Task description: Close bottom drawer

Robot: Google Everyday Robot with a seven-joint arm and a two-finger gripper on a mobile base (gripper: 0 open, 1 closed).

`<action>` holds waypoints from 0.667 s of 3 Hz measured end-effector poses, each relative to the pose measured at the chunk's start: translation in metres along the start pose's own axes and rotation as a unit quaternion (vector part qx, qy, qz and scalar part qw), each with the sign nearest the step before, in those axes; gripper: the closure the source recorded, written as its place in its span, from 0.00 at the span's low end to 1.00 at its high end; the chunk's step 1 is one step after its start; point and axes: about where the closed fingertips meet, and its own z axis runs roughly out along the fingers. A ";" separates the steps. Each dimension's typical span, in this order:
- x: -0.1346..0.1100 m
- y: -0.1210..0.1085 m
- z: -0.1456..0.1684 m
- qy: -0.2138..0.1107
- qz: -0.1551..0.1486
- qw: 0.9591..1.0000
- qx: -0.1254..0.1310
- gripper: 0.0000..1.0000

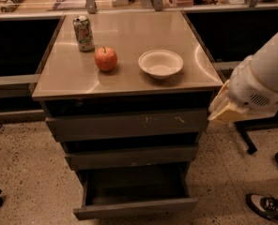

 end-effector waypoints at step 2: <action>0.018 0.046 0.185 -0.015 -0.002 0.997 -0.078 1.00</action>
Offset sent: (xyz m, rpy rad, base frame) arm -0.0092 0.0650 -0.2816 0.0642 0.2241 0.0956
